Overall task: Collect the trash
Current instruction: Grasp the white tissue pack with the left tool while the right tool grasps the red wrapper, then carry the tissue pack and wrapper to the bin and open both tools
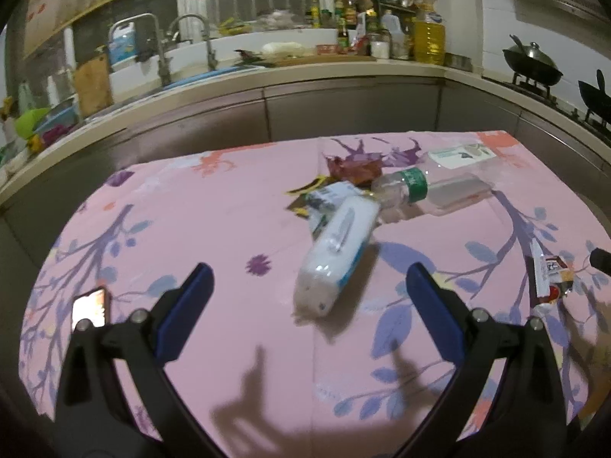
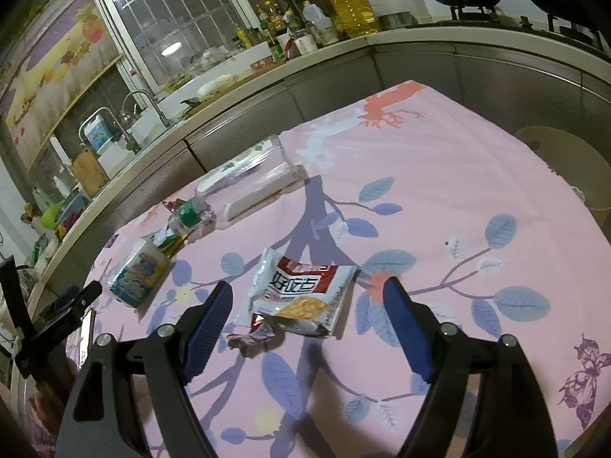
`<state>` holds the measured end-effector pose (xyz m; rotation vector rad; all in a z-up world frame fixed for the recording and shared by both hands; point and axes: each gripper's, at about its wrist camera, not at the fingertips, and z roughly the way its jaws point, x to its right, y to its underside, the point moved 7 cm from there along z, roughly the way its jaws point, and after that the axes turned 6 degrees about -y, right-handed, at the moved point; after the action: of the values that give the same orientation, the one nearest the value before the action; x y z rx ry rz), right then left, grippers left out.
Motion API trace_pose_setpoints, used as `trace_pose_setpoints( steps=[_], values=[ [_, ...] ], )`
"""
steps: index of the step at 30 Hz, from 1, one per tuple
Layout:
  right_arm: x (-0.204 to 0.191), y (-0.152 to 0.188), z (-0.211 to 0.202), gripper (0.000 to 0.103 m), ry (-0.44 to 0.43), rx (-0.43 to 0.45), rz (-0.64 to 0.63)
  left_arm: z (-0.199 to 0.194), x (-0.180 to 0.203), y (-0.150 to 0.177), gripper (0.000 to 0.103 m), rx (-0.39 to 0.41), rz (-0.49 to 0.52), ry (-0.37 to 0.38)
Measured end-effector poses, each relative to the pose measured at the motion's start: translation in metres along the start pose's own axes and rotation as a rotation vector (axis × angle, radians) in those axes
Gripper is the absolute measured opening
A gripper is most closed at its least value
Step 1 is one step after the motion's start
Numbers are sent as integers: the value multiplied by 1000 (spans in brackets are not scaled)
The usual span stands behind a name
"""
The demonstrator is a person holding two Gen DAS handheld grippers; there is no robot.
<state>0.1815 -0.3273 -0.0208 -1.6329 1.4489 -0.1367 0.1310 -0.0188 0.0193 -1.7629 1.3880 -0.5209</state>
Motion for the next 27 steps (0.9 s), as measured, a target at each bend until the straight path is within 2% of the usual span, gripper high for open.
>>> trace_pose_setpoints(
  steps=[3,5,8,10,11,12,14,15,16,17,18,20,23,27],
  values=[
    [8,3,5,79,18,-17,6,16,9,-4,96,0,38,0],
    [14,7,10,79,27,-41,14,25,15,-6,89,-14,50,14],
    [20,11,18,79,29,-67,29,38,24,-5,70,-38,70,31],
    [22,11,22,79,29,-76,22,46,28,-1,48,-65,84,34],
    [21,10,25,78,27,-82,13,48,30,1,41,-73,86,40],
    [20,10,27,77,25,-86,5,48,31,2,37,-75,84,49],
    [15,12,36,65,-5,-118,0,42,32,3,33,-73,70,78],
    [14,13,39,63,-20,-131,6,39,31,3,32,-71,62,90],
    [11,13,41,55,-25,-135,3,33,30,3,32,-65,53,101],
    [6,15,44,39,-34,-150,-14,27,29,4,31,-58,44,110],
    [2,18,48,33,-47,-169,-25,21,29,4,31,-54,37,121],
    [-5,21,53,9,-62,-189,-38,8,29,6,30,-51,21,152],
    [-13,28,55,5,-106,-206,-38,-8,32,9,30,-53,3,199],
    [-17,17,41,4,-141,-157,-27,-26,45,6,30,-56,-7,287]
  ],
)
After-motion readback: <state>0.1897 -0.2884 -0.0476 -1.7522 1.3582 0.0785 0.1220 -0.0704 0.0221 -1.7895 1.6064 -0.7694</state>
